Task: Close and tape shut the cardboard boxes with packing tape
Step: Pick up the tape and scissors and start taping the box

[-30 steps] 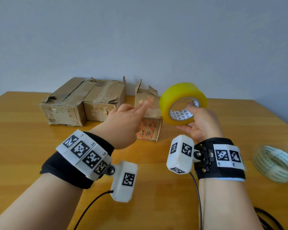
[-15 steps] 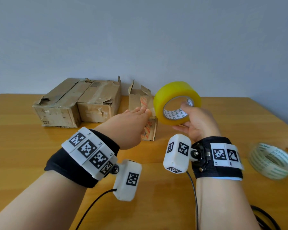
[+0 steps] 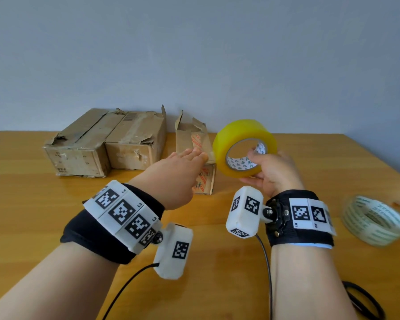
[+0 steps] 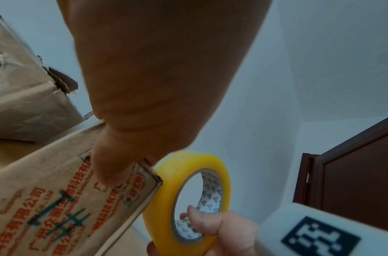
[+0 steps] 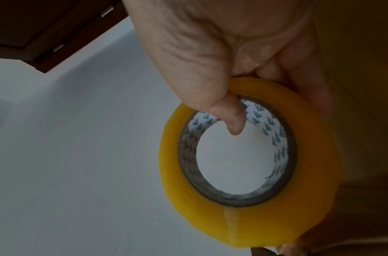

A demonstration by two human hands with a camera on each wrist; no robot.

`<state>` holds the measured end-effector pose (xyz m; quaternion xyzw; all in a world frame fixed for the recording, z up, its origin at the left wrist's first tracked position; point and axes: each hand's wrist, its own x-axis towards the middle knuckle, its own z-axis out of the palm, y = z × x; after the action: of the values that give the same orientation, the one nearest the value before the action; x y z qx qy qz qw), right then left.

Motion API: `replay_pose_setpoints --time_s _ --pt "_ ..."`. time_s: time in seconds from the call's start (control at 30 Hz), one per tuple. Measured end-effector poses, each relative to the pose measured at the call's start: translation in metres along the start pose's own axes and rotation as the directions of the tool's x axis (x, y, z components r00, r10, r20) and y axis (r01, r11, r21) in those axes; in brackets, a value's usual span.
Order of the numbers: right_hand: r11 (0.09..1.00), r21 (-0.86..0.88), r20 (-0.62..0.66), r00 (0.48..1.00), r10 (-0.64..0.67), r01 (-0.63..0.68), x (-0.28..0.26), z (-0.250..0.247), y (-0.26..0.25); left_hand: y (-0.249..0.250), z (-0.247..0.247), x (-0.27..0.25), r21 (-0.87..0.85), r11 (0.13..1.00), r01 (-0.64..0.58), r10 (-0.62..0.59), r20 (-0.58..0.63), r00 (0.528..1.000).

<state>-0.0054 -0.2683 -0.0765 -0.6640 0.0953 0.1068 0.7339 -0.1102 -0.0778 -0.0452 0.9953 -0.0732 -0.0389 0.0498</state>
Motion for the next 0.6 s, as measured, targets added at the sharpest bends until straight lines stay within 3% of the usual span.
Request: replay_pose_setpoints --time_s 0.43,0.6 --pt "0.992 -0.123 -0.037 0.999 0.020 -0.024 0.010 -0.003 0.004 -0.002 0.003 -0.001 -0.104 0.995 0.009 -0.010 -0.011 1.000" --pt "0.987 -0.160 -0.096 0.995 -0.003 -0.012 0.012 -0.005 0.006 0.007 0.015 0.002 -0.016 1.000 0.002 -0.002 -0.040 0.999"
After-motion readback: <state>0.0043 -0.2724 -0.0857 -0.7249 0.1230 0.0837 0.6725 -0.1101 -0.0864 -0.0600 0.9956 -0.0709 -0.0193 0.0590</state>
